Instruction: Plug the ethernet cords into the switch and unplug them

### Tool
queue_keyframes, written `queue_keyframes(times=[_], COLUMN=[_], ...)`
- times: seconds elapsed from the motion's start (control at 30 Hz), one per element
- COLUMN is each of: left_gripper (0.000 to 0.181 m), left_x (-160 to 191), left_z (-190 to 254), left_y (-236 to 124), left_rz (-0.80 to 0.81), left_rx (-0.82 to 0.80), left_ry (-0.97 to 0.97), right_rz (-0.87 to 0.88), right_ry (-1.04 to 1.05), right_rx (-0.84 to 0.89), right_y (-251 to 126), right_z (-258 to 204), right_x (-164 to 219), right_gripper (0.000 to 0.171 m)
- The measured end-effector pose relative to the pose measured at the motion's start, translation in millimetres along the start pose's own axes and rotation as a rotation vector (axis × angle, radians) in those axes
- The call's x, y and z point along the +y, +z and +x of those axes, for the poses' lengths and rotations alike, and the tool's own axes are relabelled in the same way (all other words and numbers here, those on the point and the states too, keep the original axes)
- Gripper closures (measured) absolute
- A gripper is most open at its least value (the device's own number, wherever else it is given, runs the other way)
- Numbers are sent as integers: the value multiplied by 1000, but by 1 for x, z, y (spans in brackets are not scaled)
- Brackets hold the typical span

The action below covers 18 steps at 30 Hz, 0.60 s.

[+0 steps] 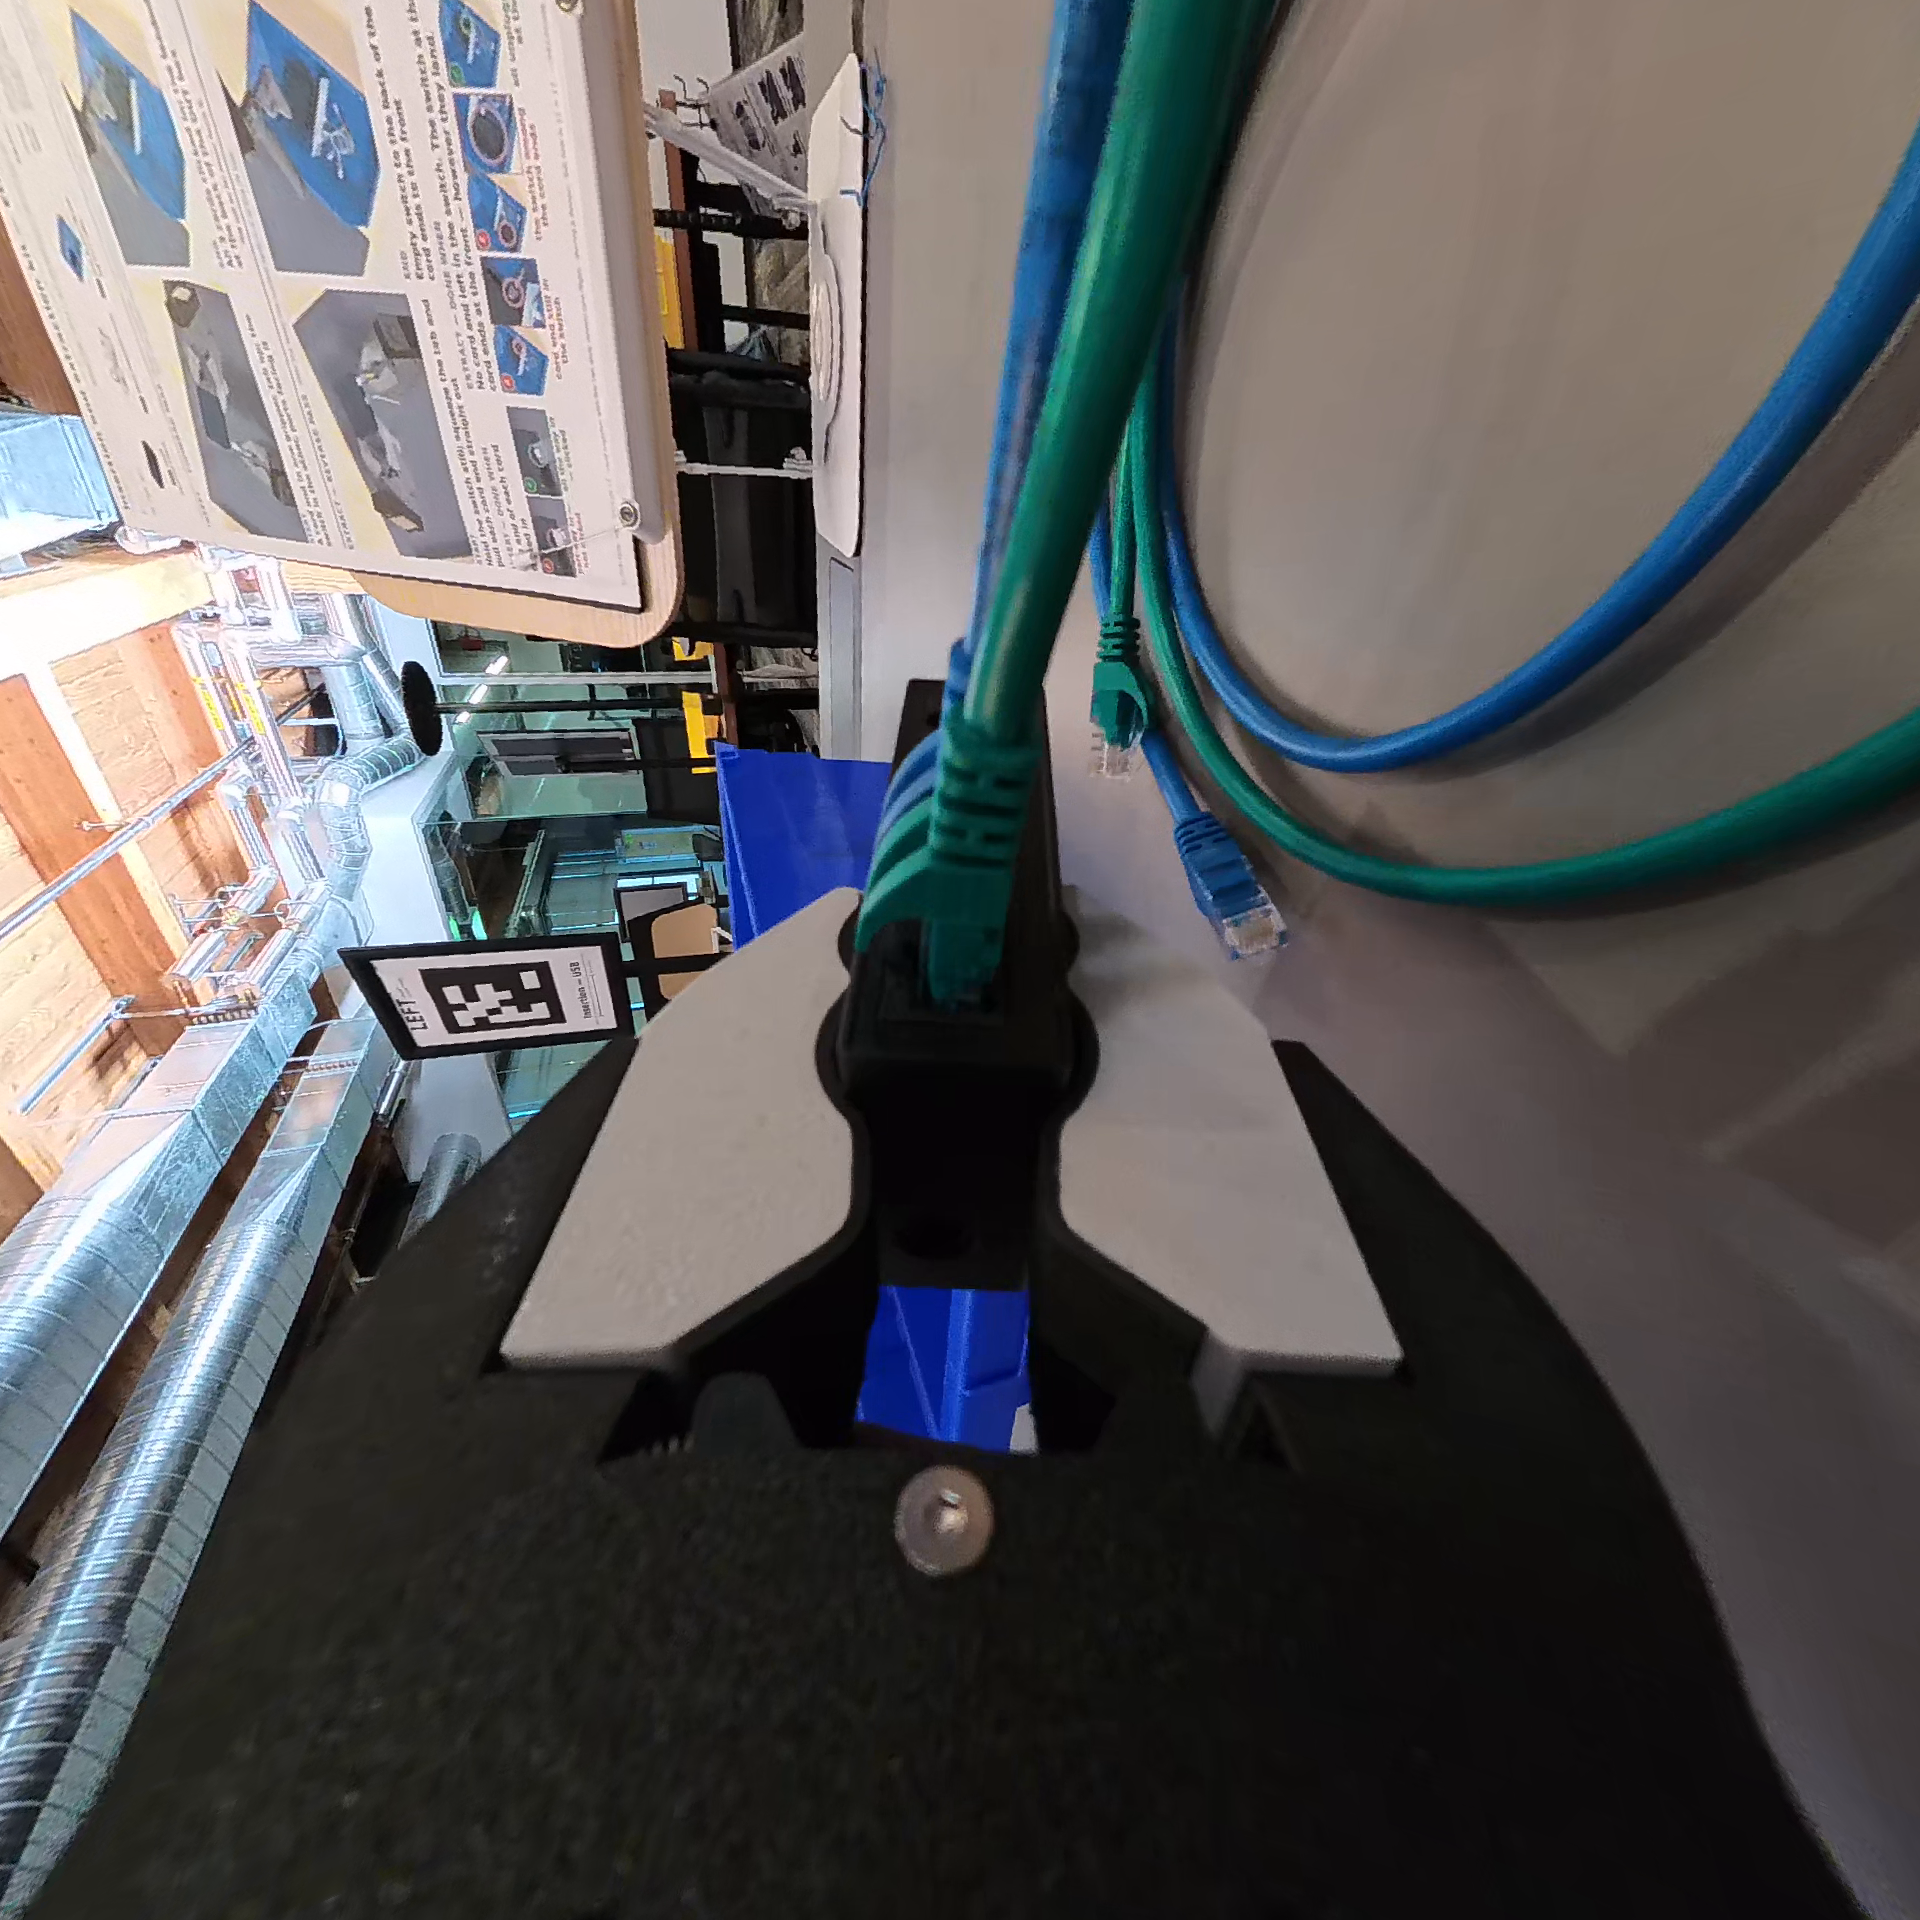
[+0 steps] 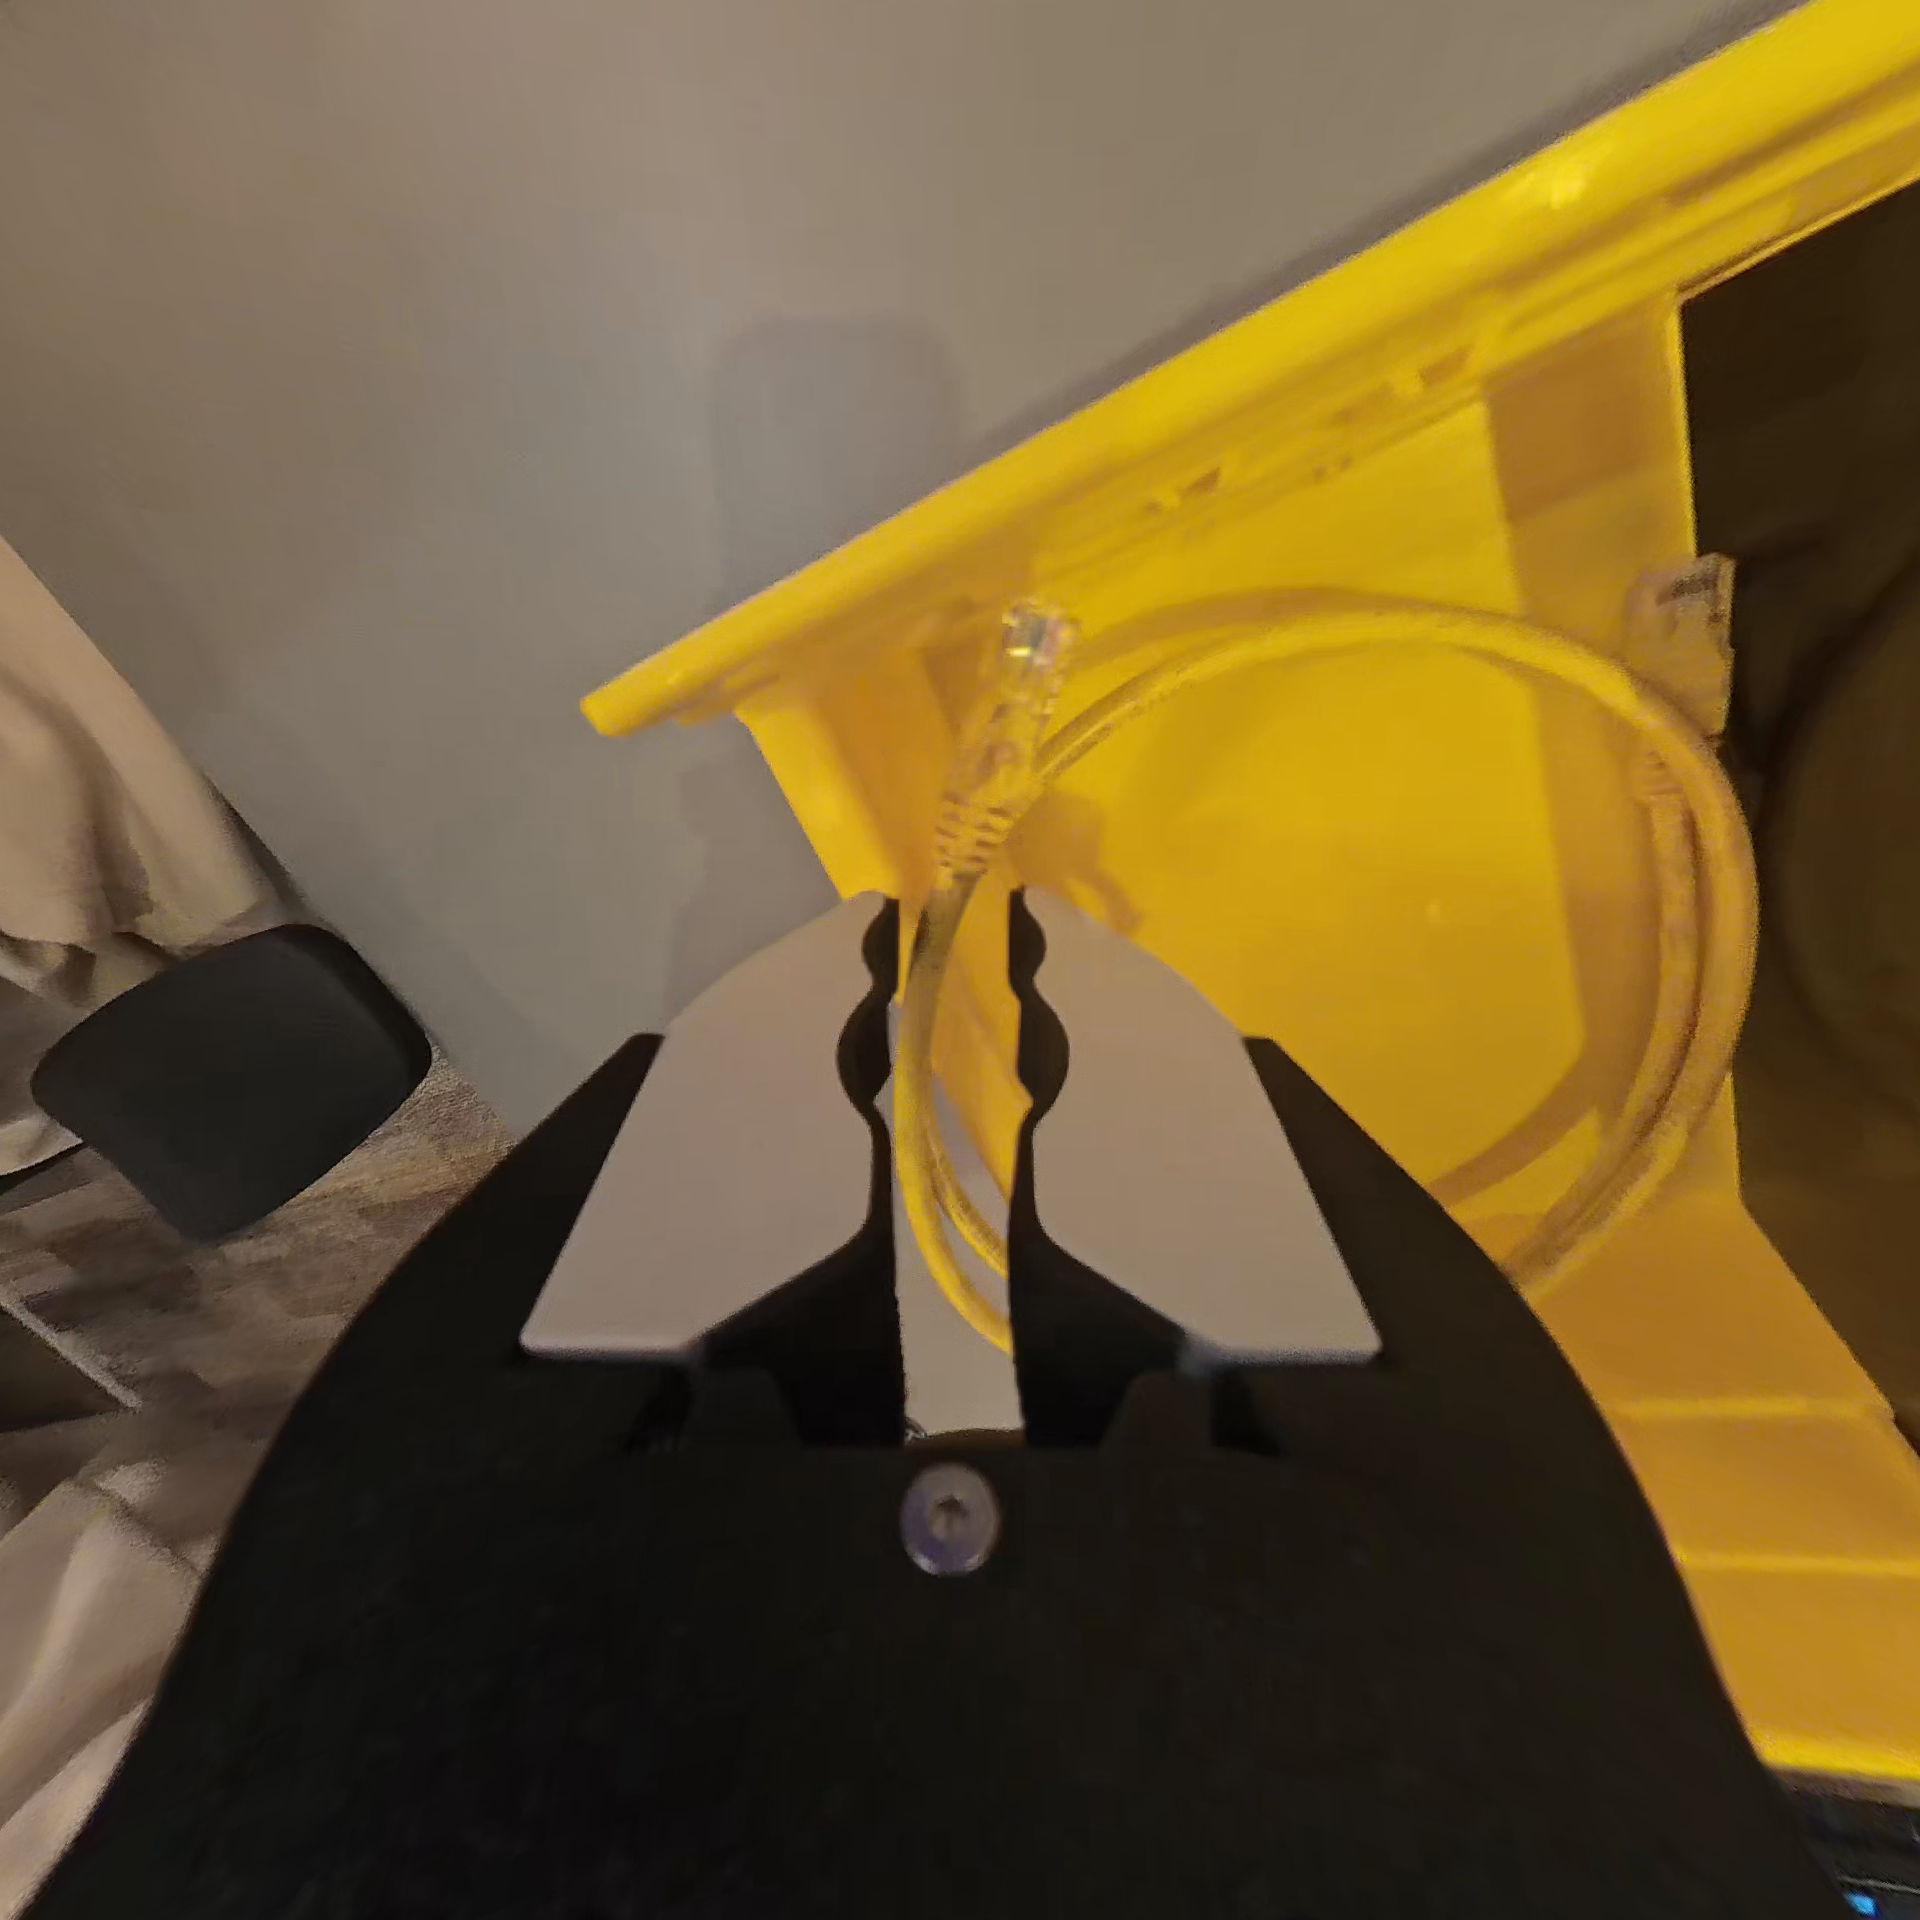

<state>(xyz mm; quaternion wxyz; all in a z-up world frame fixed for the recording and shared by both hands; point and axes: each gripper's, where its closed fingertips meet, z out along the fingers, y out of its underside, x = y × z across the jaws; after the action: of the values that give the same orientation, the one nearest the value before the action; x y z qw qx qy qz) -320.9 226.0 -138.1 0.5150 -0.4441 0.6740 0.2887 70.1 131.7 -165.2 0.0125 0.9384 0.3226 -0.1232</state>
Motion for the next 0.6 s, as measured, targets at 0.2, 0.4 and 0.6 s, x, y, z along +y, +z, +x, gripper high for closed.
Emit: queue_keyframes(times=[0.2,0.4,0.6], left_gripper=[151,151,151], left_x=[-1,-8,-18], left_z=[-2,-12,-13], left_y=[-1,-2,5], left_rz=[12,59,106], left_rx=[-11,-78,-112], left_ry=[-2,-24,2], right_rz=[221,835,1140], right_ry=[-2,-156,-310], right_rx=[189,232,83], right_y=[-51,-97,-44], right_z=[2,-89,-189], right_x=[-18,-85,-149], right_gripper=[144,146,144])
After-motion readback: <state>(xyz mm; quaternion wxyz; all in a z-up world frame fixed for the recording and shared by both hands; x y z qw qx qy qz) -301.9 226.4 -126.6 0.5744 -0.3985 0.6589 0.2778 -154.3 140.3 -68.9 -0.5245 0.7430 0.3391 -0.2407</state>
